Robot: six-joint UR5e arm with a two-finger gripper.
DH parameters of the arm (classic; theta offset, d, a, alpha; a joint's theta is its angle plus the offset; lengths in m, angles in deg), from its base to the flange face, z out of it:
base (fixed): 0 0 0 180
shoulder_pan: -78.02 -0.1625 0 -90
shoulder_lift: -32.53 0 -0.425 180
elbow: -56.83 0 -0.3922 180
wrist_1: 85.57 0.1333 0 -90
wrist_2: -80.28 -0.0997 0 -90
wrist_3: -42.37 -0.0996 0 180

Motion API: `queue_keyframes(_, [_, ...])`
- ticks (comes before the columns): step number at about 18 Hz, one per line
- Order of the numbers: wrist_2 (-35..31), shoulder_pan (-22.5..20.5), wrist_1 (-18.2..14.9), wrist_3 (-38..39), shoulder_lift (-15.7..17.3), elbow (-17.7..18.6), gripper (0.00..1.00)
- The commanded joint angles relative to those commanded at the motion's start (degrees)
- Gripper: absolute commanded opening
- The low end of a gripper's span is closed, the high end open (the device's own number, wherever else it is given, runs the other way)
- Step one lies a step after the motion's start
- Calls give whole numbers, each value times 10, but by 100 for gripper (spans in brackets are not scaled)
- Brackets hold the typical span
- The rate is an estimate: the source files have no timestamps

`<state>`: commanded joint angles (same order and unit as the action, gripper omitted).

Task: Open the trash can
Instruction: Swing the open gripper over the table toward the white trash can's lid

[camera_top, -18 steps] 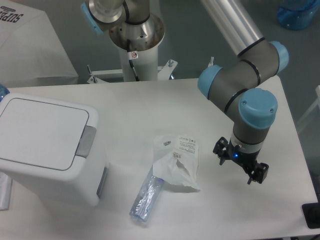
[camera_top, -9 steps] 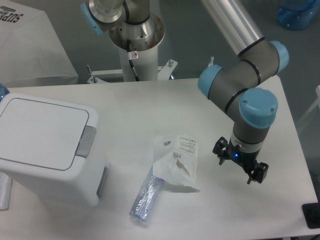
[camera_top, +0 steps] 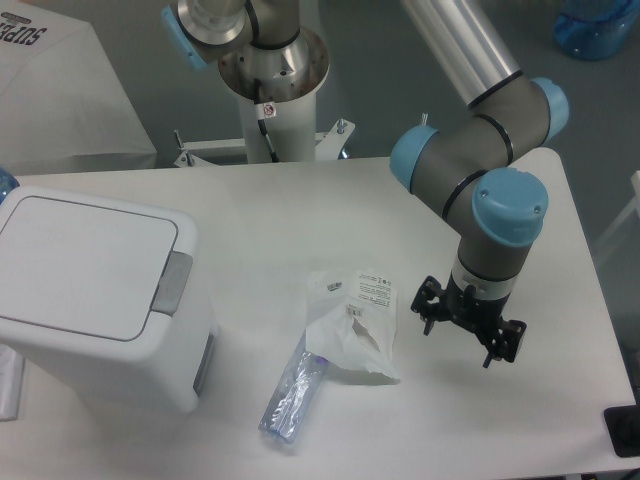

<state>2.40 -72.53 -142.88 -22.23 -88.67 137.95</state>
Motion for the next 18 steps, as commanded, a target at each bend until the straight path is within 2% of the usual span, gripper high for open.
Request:
queue_keyframes(4, [90,-16,1,75,11,-11,100])
queue_keyframes(7, [120,-18,-3,103,25,-10,100])
queue_keyframes(10, [165,-17,-1,183,40,-11,100])
queue_keyframes(15, [226,-11,-1,266,83,-11,100])
queue_keyframes(18, [265,16,-1,305,115,-3,100])
